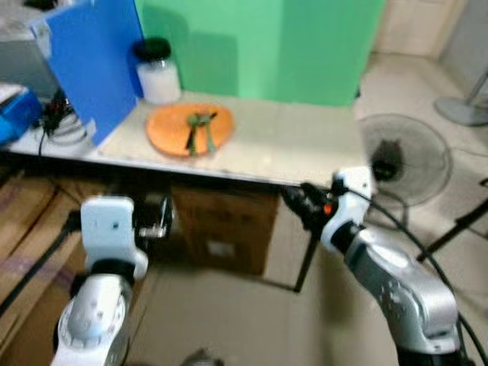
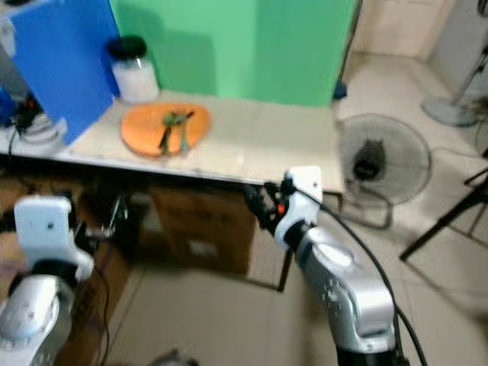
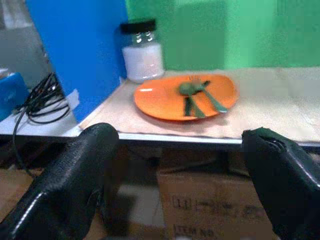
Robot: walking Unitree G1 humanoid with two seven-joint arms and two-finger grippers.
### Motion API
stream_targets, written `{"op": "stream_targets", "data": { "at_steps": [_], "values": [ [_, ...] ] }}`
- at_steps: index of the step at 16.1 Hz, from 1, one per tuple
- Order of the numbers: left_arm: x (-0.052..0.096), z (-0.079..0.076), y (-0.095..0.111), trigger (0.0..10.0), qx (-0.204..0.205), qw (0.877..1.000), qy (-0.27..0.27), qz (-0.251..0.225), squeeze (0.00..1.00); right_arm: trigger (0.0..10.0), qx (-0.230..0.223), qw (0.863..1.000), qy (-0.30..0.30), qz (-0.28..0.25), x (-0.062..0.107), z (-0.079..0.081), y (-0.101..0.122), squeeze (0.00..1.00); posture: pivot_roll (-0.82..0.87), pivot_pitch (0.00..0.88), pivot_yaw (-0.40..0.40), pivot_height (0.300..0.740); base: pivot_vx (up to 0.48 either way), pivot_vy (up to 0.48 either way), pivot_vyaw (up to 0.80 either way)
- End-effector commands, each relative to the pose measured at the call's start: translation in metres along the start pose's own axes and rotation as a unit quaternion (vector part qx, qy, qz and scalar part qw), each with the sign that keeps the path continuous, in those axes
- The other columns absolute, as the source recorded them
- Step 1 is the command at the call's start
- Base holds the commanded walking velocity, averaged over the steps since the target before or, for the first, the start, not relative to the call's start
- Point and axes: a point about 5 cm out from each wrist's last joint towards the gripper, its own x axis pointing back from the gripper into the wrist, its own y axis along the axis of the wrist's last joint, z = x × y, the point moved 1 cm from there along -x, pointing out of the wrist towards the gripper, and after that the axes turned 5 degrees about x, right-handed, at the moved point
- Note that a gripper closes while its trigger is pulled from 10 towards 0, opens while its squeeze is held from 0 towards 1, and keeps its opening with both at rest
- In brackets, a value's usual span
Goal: Setting the table
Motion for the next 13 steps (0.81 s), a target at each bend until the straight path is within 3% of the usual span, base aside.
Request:
{"op": "stream_targets", "data": {
  "at_steps": [1, 6, 10, 12, 13],
  "values": [
    [0.000, 0.001, -0.001, 10.0, -0.002, 1.000, 0.002, 0.002, 0.00, 10.0, 0.004, 1.000, -0.009, -0.003, 0.003, -0.003, 0.001, 0.00, -0.03, 0.047, 0.013, 0.740, 0.368, 0.000, 0.00],
    [0.006, 0.004, -0.002, 10.0, -0.004, 1.000, 0.013, 0.004, 0.00, 10.0, -0.001, 1.000, -0.023, -0.009, 0.004, -0.009, 0.003, 0.00, -0.03, 0.050, 0.006, 0.740, 0.388, 0.000, 0.00],
    [0.005, 0.008, 0.000, 10.0, -0.007, 1.000, 0.021, -0.002, 0.00, 10.0, 0.004, 1.000, 0.000, -0.004, 0.003, -0.004, 0.001, 0.00, -0.02, 0.048, 0.010, 0.740, 0.388, 0.000, 0.00],
    [0.005, 0.008, 0.001, 10.0, -0.010, 1.000, 0.020, -0.004, 0.00, 10.0, 0.022, 0.999, 0.024, -0.002, 0.004, 0.001, 0.002, 0.00, -0.02, 0.048, 0.011, 0.740, 0.386, 0.000, 0.60],
    [0.004, 0.008, 0.002, 10.0, -0.012, 1.000, 0.018, -0.006, 0.00, 10.0, 0.010, 0.999, 0.027, -0.013, 0.004, 0.002, 0.005, 0.00, -0.02, 0.048, 0.012, 0.740, 0.379, 0.000, 0.80]
  ]
}}
